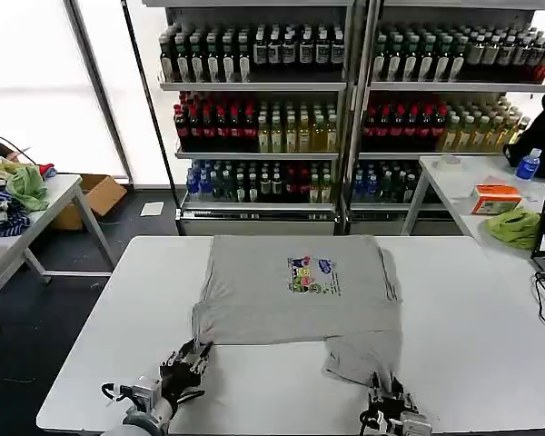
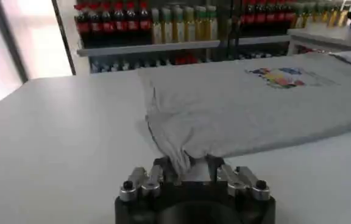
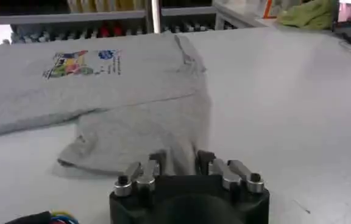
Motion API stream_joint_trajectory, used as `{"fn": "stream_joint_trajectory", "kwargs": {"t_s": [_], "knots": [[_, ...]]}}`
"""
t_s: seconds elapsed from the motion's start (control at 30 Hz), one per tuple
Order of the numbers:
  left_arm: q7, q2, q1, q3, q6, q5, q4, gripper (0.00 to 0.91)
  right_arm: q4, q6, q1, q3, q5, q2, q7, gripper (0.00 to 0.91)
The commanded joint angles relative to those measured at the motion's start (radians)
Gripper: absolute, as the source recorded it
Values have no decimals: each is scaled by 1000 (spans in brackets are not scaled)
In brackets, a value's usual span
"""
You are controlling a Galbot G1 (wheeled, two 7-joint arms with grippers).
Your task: Fold and organize the clothes.
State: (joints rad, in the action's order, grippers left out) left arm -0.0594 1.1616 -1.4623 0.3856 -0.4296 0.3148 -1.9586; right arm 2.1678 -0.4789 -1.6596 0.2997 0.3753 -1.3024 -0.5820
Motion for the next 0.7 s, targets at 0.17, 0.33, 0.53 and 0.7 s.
{"fn": "stream_joint_trajectory", "kwargs": {"t_s": [0.17,0.33,0.53,0.7], "knots": [[-3,20,20,4,2,-6,36,0,-16,29,1,-11,-22,10,17,0],[-2,27,28,18,33,-6,26,0,-17,38,10,-8,-27,17,32,0],[-3,31,41,24,72,5,-22,0,36,67,28,12,-74,19,72,0],[-2,36,55,23,100,7,-29,0,53,66,72,30,-83,15,85,0]]}}
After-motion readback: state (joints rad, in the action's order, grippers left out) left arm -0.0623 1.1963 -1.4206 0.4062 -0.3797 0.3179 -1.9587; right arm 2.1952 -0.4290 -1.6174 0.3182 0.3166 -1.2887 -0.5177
